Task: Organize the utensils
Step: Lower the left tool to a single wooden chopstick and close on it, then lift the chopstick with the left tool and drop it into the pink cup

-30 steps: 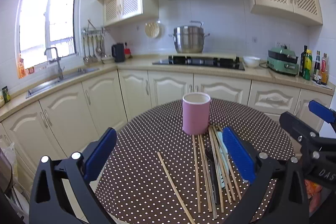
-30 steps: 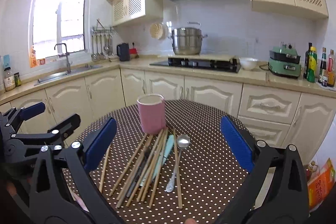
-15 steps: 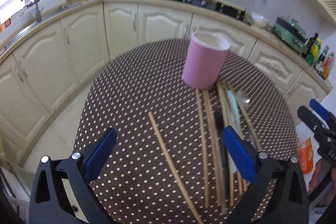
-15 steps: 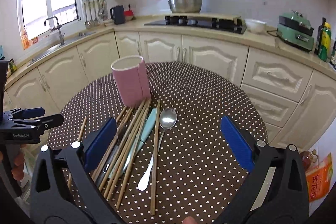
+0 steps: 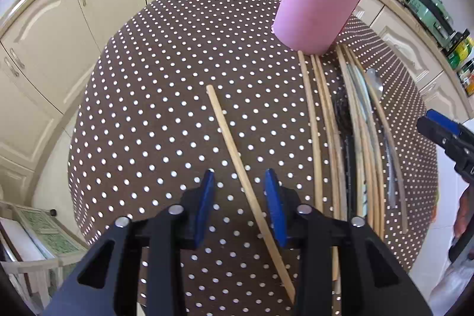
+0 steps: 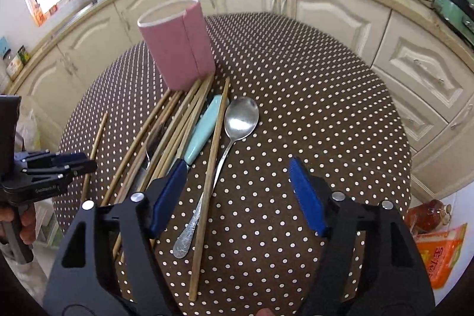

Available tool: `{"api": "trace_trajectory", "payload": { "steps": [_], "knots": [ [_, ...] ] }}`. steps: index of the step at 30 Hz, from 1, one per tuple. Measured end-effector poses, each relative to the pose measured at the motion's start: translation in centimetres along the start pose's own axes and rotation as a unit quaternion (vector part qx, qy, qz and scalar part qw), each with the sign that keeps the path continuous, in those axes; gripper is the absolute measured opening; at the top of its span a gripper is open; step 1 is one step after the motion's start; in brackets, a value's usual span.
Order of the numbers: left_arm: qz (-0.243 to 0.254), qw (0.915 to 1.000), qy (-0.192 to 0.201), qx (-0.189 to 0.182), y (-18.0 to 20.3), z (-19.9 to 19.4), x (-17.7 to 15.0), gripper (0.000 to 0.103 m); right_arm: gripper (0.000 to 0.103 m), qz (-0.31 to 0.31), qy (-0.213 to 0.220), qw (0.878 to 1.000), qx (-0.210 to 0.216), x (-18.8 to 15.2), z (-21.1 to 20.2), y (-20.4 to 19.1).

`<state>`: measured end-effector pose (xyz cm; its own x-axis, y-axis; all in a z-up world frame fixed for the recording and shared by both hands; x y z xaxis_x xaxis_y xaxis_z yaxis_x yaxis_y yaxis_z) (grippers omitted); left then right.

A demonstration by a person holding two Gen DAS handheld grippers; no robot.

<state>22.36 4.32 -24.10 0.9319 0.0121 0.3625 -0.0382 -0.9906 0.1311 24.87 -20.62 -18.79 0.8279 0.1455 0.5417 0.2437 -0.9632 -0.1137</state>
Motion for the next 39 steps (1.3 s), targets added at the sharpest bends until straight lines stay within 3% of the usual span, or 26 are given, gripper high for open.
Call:
{"api": "trace_trajectory", "payload": {
  "steps": [4, 9, 17, 19, 22, 27, 33, 39],
  "knots": [
    [0.001, 0.9999, 0.001, 0.016, -0.5, 0.5, 0.2, 0.011, 0.053, -0.013, -0.032, 0.999, 0.009, 0.4, 1.2, -0.4],
    [0.003, 1.0, 0.003, 0.008, -0.8, 0.5, 0.7, 0.006, 0.035, -0.032, -0.074, 0.996, 0.028, 0.8, 2.8, -1.9],
    [-0.003, 0.9998, 0.013, -0.017, 0.0, -0.2, 2.7, 0.006, 0.028, -0.055, -0.124, 0.991, -0.002, 1.4, 5.4, -3.3],
    [-0.002, 0.9995, 0.019, -0.024, 0.3, -0.5, 3.2, 0.006, 0.017, -0.057, -0.129, 0.99, -0.002, 1.4, 5.8, -3.6],
    [0.006, 0.9988, 0.037, -0.033, 0.7, -1.3, 4.1, 0.006, 0.01, -0.057, -0.134, 0.989, 0.0, 1.4, 6.4, -3.8],
    [0.013, 0.9952, 0.077, -0.059, 1.8, -3.7, 5.4, 0.006, 0.007, -0.036, -0.12, 0.992, 0.025, 1.5, 6.0, -3.4],
    [0.03, 0.9841, 0.146, -0.097, 3.5, -7.9, 6.4, 0.006, 0.007, -0.006, -0.073, 0.995, 0.069, 1.9, 2.6, -2.0],
    [0.049, 0.963, 0.236, -0.121, 5.8, -11.8, 9.6, 0.006, 0.007, 0.009, 0.018, 0.993, 0.116, 4.0, -3.3, -1.4]
  ]
}}
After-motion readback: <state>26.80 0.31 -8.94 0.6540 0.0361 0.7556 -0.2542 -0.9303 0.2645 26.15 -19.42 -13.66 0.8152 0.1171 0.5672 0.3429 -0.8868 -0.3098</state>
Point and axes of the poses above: each gripper's, at about its wrist camera, not at the fingertips, and z roughly the way its jaws point, y to its right, x to its top, the point moved 6 cm from there along z, roughly the way its jaws point, and after that the axes turned 2 degrees about -y, right-handed, at the moved point
